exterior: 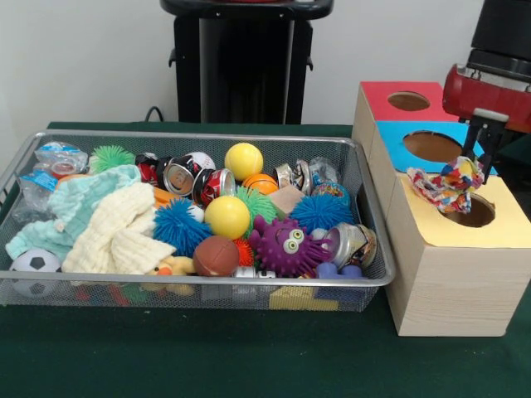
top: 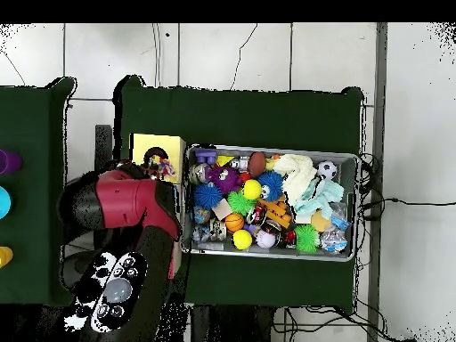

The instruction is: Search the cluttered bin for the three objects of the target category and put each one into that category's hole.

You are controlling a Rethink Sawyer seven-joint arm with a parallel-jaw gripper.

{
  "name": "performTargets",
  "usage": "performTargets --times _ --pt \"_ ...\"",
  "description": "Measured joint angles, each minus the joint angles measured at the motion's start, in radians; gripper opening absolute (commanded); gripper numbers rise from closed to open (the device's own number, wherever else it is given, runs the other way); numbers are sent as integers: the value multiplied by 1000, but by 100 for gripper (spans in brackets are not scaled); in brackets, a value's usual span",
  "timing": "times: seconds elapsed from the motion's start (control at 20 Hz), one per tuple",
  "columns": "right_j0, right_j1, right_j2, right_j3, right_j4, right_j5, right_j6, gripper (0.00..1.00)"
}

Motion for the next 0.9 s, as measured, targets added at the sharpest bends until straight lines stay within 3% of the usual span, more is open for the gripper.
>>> performTargets --times 0.45,0.9 --pt "2 27 8 0 -17 -68 0 0" --pt "7 101 8 -1 -18 -190 0 0"
